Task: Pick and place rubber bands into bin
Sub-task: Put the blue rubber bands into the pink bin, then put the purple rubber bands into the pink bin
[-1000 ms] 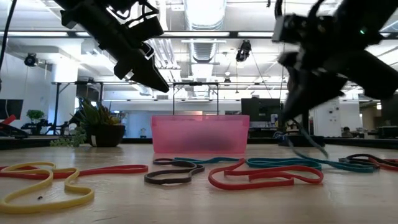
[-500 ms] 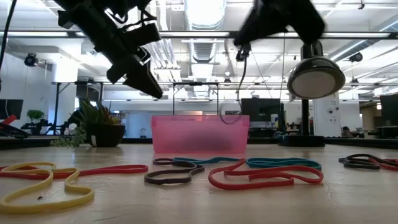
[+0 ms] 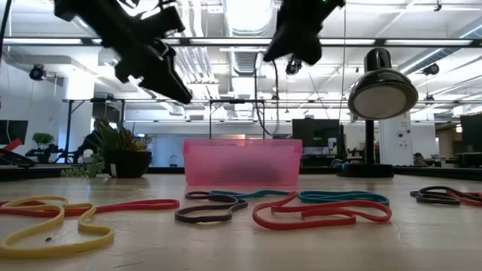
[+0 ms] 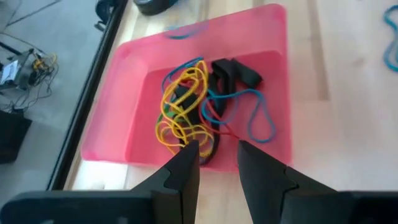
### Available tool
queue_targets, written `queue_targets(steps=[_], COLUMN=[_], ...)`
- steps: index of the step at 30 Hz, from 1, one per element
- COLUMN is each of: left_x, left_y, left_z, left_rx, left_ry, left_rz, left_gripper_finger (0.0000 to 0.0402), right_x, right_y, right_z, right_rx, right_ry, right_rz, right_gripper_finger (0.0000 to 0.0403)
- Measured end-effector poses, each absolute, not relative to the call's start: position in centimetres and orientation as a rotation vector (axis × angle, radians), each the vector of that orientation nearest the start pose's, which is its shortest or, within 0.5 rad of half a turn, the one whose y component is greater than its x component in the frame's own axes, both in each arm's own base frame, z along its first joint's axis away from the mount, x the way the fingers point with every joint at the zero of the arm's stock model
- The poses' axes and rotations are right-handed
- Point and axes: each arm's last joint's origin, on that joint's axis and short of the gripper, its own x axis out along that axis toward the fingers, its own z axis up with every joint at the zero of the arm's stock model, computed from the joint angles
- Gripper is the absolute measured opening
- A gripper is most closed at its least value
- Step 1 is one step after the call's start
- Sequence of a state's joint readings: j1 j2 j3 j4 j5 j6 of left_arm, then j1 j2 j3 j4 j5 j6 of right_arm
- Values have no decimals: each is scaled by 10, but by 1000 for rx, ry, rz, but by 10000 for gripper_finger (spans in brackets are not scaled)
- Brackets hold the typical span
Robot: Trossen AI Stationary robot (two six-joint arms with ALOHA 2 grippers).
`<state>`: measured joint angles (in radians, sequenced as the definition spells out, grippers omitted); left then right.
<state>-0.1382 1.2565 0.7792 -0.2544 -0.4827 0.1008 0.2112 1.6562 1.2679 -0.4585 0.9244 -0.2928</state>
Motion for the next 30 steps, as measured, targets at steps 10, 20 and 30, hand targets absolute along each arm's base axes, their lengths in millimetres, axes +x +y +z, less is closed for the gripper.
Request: queue_targets(steps=[10,20,30], left_x=[233,232,232], left_y=[-37,-42,-42], left_z=[240,240,240], left_rx=[302,313,313], left_ry=[729,729,729], left_rz=[319,296,296], left_gripper_finger=[93,93,93], right_x=[355,354,350], right_y=[-13,-46,-55], right_z=[252,239,226], right_rx=[-523,-296,-98], right_ry=[838,788,794], right_rz=[-481,-382,-206], right_gripper_finger=[8,9,82])
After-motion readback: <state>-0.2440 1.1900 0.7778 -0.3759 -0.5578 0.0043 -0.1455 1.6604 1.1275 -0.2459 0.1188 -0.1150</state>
